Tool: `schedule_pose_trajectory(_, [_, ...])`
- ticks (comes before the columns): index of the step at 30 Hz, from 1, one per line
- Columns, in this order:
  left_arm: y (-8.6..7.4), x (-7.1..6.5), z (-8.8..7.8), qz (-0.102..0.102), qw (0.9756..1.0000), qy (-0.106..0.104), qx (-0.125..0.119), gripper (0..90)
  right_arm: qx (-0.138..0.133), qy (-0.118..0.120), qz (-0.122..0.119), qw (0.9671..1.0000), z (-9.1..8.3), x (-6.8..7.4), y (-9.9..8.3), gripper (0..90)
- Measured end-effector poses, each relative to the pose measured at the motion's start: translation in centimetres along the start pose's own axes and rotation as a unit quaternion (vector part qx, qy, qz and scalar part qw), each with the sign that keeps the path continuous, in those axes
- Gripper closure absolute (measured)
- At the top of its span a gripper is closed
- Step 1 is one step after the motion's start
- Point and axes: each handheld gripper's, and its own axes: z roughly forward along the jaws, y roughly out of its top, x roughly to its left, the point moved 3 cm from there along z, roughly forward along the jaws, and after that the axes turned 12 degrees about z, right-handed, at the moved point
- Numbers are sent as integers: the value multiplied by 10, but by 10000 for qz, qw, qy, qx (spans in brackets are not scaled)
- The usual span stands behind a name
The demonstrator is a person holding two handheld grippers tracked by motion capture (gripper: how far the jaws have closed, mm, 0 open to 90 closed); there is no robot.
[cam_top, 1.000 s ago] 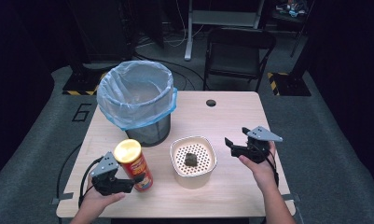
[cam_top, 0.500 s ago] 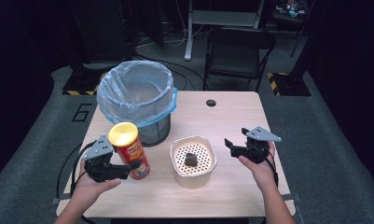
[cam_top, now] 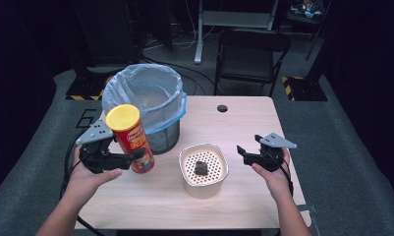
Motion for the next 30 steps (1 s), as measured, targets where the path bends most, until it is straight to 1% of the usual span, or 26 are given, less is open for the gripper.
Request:
schedule_pose_trajectory(2, [9, 3, -3, 3, 10000, 17, -37, 236, 3, -12, 54, 10000, 0, 0, 0, 182])
schedule_pose_trajectory(7, [28, 11, -8, -25, 9999, 45, -87, 236, -8, -21, 51, 10000, 0, -1, 0, 182])
schedule_pose_trajectory(11, [42, 18, -10, -78, 9999, -1, -149, 236, 8, 1, 22, 10000, 0, -1, -1, 182])
schedule_pose_trajectory(14, [52, 23, -11, -111, 9998, -15, -174, 236, 12, -12, 97, 10000, 1, -1, -2, 182])
schedule_pose_trajectory(17, [63, 29, -11, -53, 9999, 83, -114, 236, 10, 4, 42, 10000, 1, -2, -1, 183])
schedule_pose_trajectory(19, [70, 33, -11, -41, 9999, 121, -87, 236, 15, -14, 95, 10000, 1, -2, -2, 183])
schedule_pose_trajectory(22, [79, 39, -10, -69, 9998, 138, -104, 236, 17, -24, 98, 9999, 1, -3, -2, 184])
schedule_pose_trajectory(27, [90, 49, -9, -124, 9997, 176, -145, 236, 6, -18, 131, 9999, 0, -5, -2, 185])
schedule_pose_trajectory(30, [97, 55, -8, -182, 9995, 231, -142, 236, -9, -30, 137, 9999, 0, -7, -3, 186])
